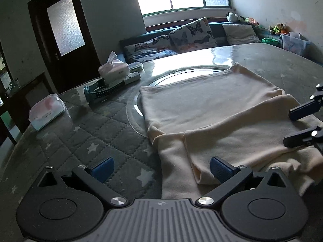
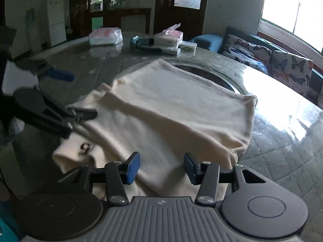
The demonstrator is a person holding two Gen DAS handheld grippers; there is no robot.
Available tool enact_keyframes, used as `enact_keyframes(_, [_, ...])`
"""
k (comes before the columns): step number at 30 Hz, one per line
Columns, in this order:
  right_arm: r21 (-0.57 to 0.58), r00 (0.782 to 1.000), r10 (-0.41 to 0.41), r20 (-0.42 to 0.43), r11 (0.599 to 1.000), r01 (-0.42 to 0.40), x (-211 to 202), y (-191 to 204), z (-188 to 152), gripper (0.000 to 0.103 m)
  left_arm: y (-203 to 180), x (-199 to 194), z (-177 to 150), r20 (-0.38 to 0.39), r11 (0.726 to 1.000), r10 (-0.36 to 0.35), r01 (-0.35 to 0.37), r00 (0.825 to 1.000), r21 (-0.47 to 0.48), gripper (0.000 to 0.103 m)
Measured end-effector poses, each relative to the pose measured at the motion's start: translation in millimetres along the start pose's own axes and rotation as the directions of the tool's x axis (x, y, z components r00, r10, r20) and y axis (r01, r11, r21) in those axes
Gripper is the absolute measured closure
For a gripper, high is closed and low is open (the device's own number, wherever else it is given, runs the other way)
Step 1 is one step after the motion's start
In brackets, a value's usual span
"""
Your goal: Fold clothes
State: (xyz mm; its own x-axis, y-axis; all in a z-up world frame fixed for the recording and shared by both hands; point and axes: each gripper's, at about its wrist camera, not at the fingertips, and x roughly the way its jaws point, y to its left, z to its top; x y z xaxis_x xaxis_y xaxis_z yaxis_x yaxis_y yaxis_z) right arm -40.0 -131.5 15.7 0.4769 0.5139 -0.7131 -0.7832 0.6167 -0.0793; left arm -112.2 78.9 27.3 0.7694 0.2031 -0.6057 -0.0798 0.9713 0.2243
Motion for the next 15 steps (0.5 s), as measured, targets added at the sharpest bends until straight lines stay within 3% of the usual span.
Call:
enact_keyframes(6, [0.019, 1.0, -0.006, 0.029, 1.0, 0.005, -11, -1, -2, 0.053, 2, -18, -6, 0.032, 0.999, -0.012, 0.011, 0.999, 0.034, 0.0])
enact_keyframes(9, [0.023, 1.0, 0.002, 0.005, 1.0, -0.002, -7, -1, -8, 0.053, -4, -30, -15, 0.059, 0.993, -0.066, 0.06, 0.996, 0.105, 0.0])
enact_keyframes(15, [0.021, 0.999, 0.001, 0.051, 1.0, -0.002, -33, -4, -8, 0.049, -16, -54, -31, 0.099, 0.957, -0.178, 0.149, 0.979, 0.248, 0.001])
